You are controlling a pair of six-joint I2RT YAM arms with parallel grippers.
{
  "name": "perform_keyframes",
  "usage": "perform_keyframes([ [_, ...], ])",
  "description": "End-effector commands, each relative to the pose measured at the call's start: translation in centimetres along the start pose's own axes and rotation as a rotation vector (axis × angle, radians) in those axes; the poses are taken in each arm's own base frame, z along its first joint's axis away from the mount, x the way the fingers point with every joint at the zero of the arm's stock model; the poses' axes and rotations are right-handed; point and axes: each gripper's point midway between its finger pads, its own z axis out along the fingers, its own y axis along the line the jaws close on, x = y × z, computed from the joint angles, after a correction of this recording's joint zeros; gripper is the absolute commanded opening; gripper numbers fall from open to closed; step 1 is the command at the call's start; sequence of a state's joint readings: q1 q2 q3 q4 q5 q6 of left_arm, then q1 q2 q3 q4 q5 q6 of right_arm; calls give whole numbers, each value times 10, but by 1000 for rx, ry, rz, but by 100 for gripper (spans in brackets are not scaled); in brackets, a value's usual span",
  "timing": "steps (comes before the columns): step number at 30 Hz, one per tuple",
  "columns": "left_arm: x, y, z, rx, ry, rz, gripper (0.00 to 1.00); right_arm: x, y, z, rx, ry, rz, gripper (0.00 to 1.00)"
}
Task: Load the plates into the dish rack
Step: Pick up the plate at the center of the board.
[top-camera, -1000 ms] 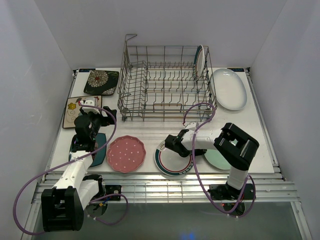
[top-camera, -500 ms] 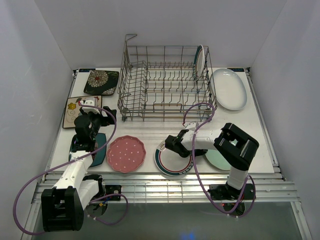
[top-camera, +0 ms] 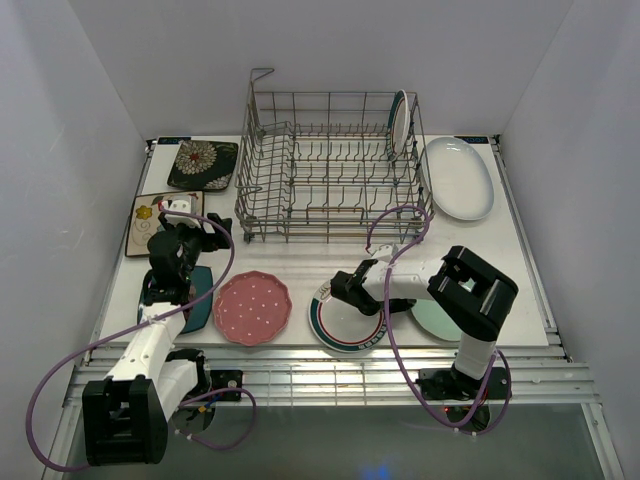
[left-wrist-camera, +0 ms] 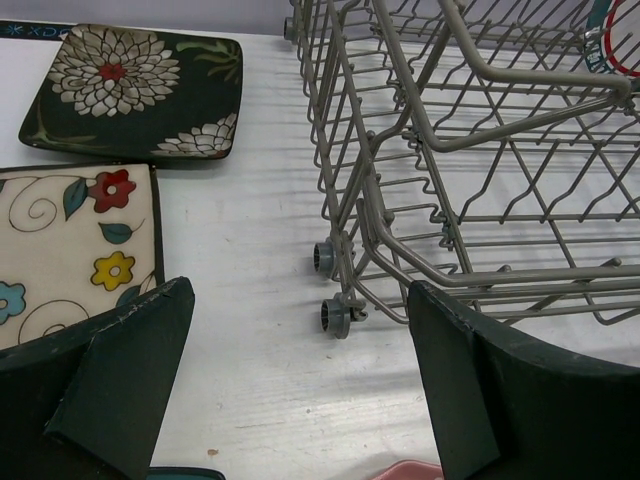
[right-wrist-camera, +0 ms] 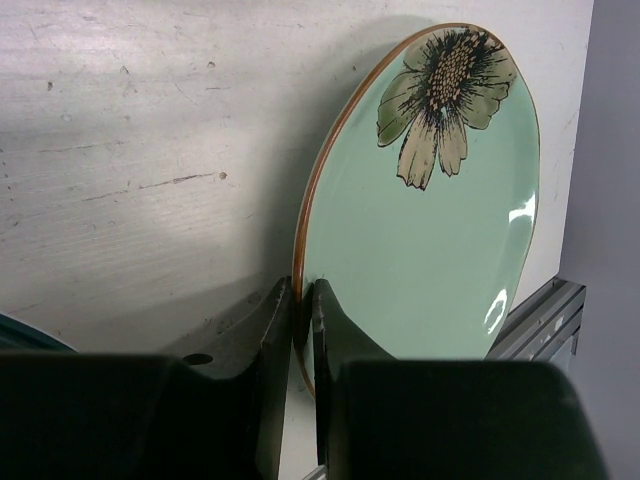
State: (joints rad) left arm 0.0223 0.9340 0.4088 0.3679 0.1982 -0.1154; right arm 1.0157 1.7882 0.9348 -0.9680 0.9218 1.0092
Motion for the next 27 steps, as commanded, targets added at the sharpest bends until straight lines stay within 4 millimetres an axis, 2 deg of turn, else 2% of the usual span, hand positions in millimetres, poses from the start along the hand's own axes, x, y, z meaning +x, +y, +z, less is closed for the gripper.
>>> perform_keyframes([
  [1, -25, -5, -1, 14, -70, 30, 98, -6, -3, -2, -3, -30, 75, 8],
  [4, -25, -6, 0, 24, -65, 41, 98, -7, -5, -3, -7, -36, 89, 8],
  [8, -22, -17, -2, 123, -64, 218, 98, -7, -7, -5, -15, -43, 101, 8],
  [14, -31, -2, -1, 30, -81, 208, 98, -7, -10, -6, -5, -46, 110, 8],
  [22, -39, 0, -3, 23, -100, 265, 98, -12, -18, -14, -24, -62, 153, 8],
  [27, -43, 11, -5, -38, -105, 277, 98, -16, -22, -19, -48, -76, 187, 8],
])
